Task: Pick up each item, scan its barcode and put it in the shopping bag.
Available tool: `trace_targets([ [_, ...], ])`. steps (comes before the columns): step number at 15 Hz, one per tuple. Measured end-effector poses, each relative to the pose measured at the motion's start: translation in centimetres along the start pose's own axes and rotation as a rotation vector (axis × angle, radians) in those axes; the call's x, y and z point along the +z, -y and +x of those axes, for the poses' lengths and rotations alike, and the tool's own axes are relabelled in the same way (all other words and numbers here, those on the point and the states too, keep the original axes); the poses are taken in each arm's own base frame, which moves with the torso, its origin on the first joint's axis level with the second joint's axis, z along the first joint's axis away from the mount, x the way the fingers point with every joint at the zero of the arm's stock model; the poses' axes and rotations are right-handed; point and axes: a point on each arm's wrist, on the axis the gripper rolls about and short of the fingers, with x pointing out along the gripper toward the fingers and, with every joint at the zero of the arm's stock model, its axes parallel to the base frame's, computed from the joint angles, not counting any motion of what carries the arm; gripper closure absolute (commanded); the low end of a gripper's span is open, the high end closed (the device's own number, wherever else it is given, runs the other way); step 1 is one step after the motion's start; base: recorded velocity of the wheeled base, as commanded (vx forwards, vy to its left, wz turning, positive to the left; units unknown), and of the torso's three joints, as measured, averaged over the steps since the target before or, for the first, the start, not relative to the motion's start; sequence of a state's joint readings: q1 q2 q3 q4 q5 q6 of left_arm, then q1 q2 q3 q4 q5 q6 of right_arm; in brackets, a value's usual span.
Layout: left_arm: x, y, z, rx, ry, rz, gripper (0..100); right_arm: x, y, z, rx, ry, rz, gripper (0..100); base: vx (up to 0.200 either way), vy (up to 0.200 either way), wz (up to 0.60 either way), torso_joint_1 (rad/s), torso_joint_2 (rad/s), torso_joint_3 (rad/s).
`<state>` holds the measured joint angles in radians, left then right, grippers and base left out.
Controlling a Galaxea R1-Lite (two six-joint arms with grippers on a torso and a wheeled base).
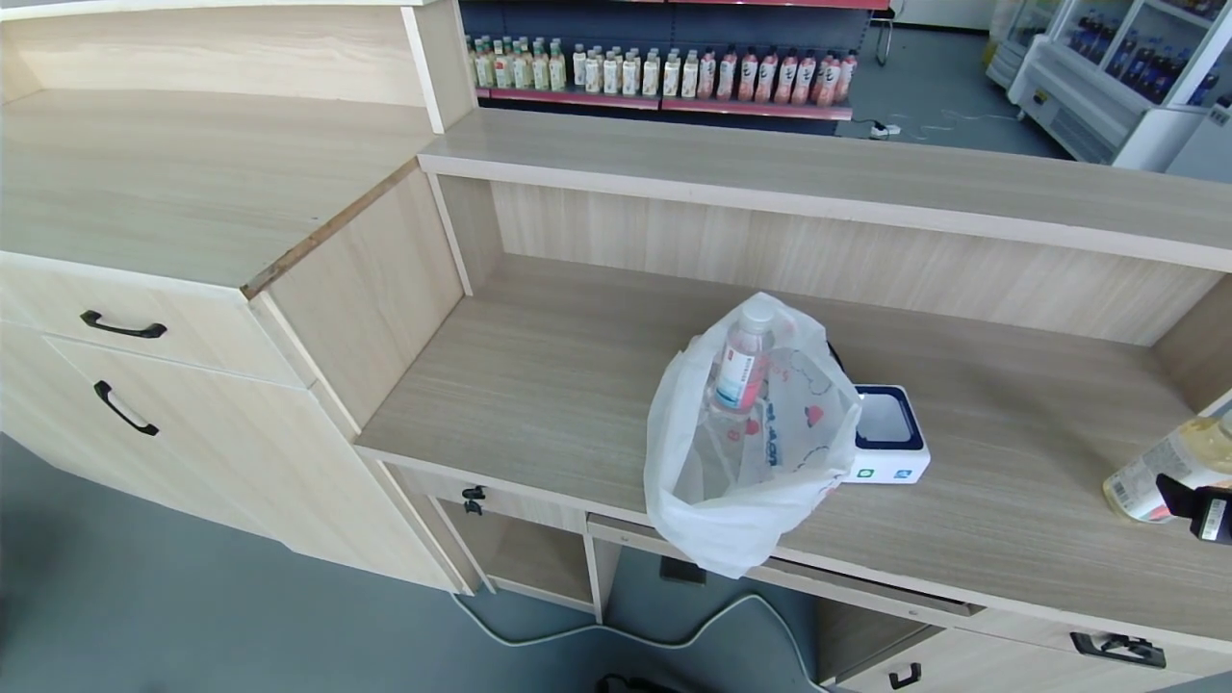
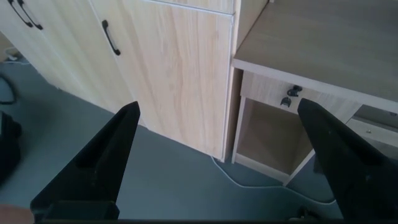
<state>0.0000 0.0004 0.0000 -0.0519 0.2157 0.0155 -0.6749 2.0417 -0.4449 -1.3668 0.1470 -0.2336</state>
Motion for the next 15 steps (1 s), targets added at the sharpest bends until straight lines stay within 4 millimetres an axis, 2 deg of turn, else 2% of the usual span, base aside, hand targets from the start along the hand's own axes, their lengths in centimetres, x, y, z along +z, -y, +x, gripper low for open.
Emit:
trace_targets([
  [7,0.0,0.0,0.0,0.0,0.0,0.0,0,-1.0,-1.4,1.1,0.045,0.009,0.054,0,0.0,0.0,0.0,0.0,0.0,0.0],
  [15,0.0,0.0,0.0,0.0,0.0,0.0,0,-1.0,-2.6,2.3,0.079,0.033,0.051,0,0.0,0.0,0.0,0.0,0.0,0.0],
])
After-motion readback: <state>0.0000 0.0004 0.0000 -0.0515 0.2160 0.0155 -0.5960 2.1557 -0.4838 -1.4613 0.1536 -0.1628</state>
